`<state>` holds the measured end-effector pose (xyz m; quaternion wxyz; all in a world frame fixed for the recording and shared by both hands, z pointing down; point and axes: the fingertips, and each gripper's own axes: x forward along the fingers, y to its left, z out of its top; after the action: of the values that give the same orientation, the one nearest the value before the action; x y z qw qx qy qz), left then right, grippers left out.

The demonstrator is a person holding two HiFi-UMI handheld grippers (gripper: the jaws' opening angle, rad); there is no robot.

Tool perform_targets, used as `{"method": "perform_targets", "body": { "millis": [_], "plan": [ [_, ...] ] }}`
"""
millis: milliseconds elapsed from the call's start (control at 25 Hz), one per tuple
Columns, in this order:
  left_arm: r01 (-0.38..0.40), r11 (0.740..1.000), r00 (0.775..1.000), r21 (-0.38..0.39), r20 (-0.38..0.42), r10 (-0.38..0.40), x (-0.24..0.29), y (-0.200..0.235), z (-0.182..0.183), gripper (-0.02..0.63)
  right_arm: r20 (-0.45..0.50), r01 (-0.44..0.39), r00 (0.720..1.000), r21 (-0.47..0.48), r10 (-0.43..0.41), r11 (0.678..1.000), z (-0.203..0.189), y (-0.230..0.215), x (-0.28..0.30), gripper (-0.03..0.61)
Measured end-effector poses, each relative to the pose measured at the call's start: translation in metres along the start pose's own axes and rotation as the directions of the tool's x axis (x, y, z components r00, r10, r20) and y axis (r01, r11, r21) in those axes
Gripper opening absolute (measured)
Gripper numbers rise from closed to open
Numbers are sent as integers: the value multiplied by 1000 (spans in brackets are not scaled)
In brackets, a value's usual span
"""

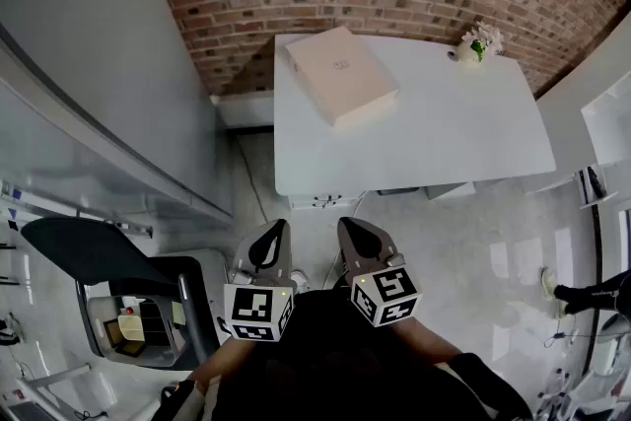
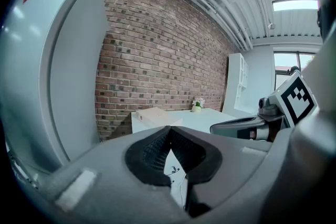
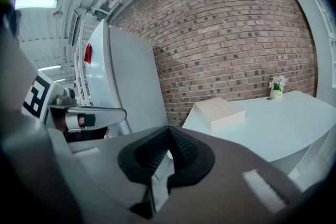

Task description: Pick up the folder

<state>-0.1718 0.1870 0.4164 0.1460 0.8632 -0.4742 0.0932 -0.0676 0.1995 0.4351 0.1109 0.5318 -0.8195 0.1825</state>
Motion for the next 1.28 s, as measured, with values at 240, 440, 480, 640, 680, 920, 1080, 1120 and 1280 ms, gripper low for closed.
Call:
{"method": "perform_targets", "body": {
  "millis": [240,440,480,640,680,920,1080,1120,1280],
  "plan": [
    [3,1000,1000,2,2,-3,-7,2,0,-2,6,11,1000,0,-11,1000,0,3,-4,0],
    [11,1000,1000,2,5,-11,-8,1,2,-2,8,14,1000,-5,-14,1000,3,4,-6,0],
    [13,1000,1000,1,6,-13,-8,1,3,-2,9,13,1000,-5,-13,1000,4,4,-6,0],
    [24,1000,1000,-6,9,-24,-5,-1,3,-2,26,13,1000,-7,-13,1000,10,2,-8,2],
    [27,1000,1000,-8,10,-27,-4,-2,3,-2,29,19,999,-6,-19,1000,11,0,-8,2],
    [35,999,999,-19,18,-35,10,-7,10,-2,35,55,998,15,-55,998,20,-22,-8,2],
    [15,1000,1000,-22,27,-15,24,-11,16,-2,37,37,999,10,-38,999,28,-38,-2,2],
    [8,1000,1000,-23,30,-7,28,-13,19,-2,39,29,999,6,-29,1000,30,-43,1,2],
    [-23,999,999,-23,35,24,46,-18,29,-2,44,-6,999,-3,6,1000,43,-61,11,2]
  ]
}}
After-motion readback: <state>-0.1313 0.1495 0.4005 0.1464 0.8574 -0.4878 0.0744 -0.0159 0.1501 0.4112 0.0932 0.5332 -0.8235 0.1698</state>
